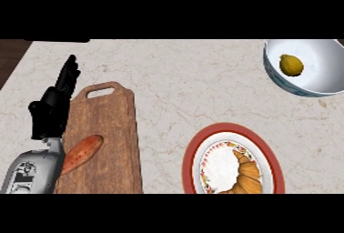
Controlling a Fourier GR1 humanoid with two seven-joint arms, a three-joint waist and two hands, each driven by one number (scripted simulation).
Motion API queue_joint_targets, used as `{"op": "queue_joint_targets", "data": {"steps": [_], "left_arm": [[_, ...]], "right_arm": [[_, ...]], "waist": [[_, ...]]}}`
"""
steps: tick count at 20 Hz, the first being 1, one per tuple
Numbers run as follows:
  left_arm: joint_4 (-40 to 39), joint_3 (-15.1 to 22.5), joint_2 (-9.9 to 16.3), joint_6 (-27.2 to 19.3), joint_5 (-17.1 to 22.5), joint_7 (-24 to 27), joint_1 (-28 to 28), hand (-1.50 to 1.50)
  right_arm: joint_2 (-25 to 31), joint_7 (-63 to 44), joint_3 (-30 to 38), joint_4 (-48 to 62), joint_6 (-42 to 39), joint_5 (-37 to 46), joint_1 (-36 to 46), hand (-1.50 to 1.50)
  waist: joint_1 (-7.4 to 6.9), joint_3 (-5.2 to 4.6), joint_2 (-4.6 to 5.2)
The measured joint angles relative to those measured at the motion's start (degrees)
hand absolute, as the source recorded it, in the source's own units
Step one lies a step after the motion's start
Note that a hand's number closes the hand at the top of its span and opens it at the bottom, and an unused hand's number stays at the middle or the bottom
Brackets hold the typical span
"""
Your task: Pick the lemon from the plate and place it in the bowl
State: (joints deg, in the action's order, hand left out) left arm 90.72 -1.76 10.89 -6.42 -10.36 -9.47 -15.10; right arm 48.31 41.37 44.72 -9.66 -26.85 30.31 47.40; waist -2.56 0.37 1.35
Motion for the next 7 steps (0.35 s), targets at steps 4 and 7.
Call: {"op": "queue_joint_targets", "data": {"steps": [4,7], "left_arm": [[0.3,-0.6,0.6,0.4,0.4,-0.2,0.4,0.0],[0.7,-0.7,0.5,0.3,0.2,-0.3,0.8,0.0]], "right_arm": [[-0.3,1.6,-0.6,-0.8,-0.3,-0.5,-3.0,-1.5],[0.1,2.2,-1.0,-1.4,-0.7,-0.9,-4.5,-1.5]], "waist": [[0.25,0.0,-0.19],[0.39,0.0,-0.27]]}}
